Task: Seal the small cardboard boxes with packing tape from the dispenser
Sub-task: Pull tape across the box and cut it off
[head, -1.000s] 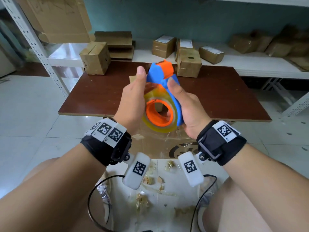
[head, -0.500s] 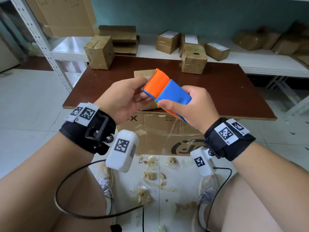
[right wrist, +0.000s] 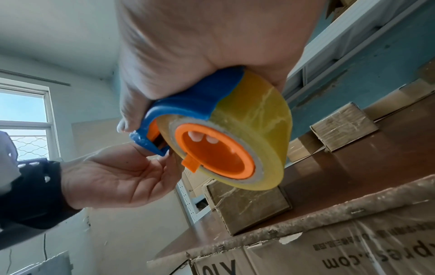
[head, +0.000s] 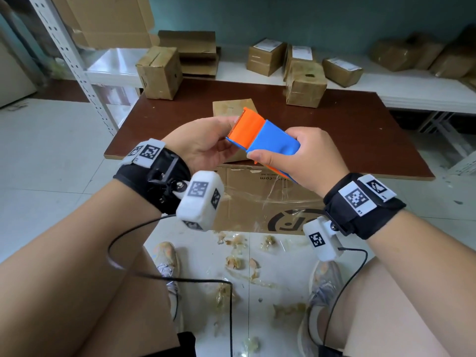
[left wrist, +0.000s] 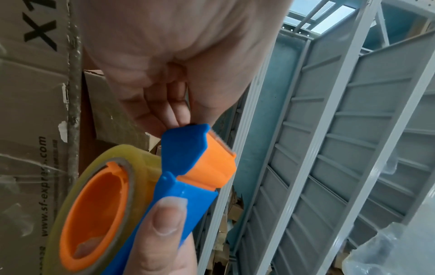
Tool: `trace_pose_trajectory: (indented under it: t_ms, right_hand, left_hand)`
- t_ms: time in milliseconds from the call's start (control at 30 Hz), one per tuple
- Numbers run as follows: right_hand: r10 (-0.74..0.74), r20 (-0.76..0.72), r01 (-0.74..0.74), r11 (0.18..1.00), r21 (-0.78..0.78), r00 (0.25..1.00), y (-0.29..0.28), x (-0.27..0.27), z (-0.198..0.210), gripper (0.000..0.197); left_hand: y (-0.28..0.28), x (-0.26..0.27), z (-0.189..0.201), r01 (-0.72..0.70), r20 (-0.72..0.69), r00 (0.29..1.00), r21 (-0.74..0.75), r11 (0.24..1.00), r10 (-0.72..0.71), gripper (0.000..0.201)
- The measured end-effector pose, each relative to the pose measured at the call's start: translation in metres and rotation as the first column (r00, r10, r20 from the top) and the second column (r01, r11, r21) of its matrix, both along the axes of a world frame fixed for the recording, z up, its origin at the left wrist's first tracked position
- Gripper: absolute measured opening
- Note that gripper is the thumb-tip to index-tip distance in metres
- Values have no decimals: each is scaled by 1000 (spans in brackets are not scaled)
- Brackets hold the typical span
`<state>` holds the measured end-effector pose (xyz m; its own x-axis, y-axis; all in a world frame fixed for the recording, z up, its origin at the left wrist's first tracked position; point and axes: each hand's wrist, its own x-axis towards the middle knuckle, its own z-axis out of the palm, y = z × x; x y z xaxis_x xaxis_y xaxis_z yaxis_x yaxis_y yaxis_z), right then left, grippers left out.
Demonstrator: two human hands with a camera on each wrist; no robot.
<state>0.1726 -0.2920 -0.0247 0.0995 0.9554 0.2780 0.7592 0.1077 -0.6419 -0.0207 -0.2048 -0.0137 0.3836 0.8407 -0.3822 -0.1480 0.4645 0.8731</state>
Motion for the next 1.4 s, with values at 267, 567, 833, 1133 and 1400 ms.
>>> trace_pose_trajectory:
  t_ms: [267,567,833,1133,1400]
  right_hand:
    - [-37,195,55,995,-86,980,9,16,3,86]
    - [-11,279,57,986,-156,960,0,45,2,88]
    - [-54,315,124,970,-208,948,-2,86,-4,97]
    - [-14,291,77,976,-204,957,-2,101,2,86]
    - [-131,358,252,914,-317,924,4,131,-13,93]
  left_hand:
    - [8,19,-15,-95,-73,992,52,994,99,21]
    - [31,-5,-15,-263,-18,964,89,961,265,10]
    - [65,-63,-11,-360,-43,925,213,908,377,9]
    - [52,-63,-11,-456,-36,866,353,817,499,7]
    - [53,-86,-4,-441,38,888,351,826,458,14]
